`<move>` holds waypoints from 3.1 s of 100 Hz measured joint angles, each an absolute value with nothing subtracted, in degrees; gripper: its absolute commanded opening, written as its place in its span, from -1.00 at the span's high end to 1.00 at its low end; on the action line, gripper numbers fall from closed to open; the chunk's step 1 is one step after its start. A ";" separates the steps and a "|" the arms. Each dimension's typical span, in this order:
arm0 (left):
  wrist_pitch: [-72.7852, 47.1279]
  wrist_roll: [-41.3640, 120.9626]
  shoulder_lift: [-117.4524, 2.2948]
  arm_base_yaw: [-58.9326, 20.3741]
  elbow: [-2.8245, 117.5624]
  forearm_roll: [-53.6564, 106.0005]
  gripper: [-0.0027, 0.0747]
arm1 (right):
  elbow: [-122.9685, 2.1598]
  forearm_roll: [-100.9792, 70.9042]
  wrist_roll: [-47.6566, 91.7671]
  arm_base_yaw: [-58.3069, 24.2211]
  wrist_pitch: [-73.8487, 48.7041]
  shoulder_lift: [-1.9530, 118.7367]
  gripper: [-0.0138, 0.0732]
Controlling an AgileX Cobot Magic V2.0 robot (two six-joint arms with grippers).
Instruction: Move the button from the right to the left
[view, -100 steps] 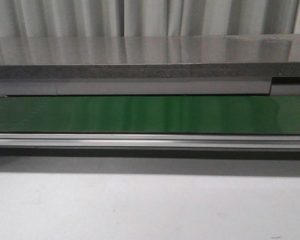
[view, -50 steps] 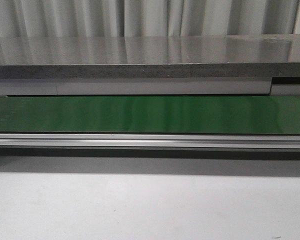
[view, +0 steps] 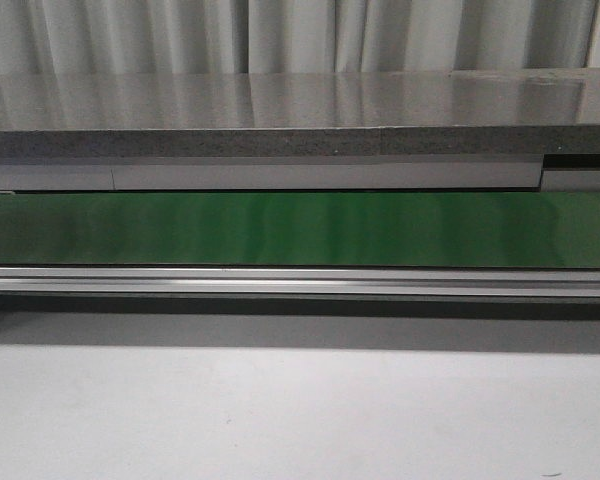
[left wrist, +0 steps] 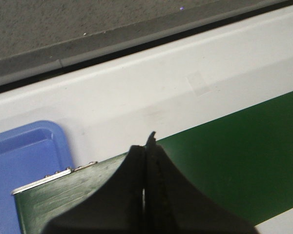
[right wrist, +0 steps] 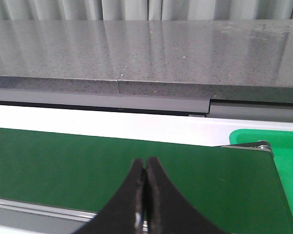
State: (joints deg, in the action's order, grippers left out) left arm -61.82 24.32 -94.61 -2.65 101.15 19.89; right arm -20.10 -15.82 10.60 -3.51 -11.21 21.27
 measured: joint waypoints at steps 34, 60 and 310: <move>-53.69 24.32 -80.59 -7.29 86.95 21.67 0.98 | -20.10 -15.82 10.60 -3.51 -11.21 21.27 0.84; -46.93 24.22 -68.47 -7.41 73.11 23.44 0.98 | -20.10 -15.82 10.60 -3.51 -11.21 21.27 0.84; -5.32 0.00 0.29 -1.10 0.04 1.46 0.98 | -20.06 -15.82 10.72 -3.51 -11.20 21.27 0.84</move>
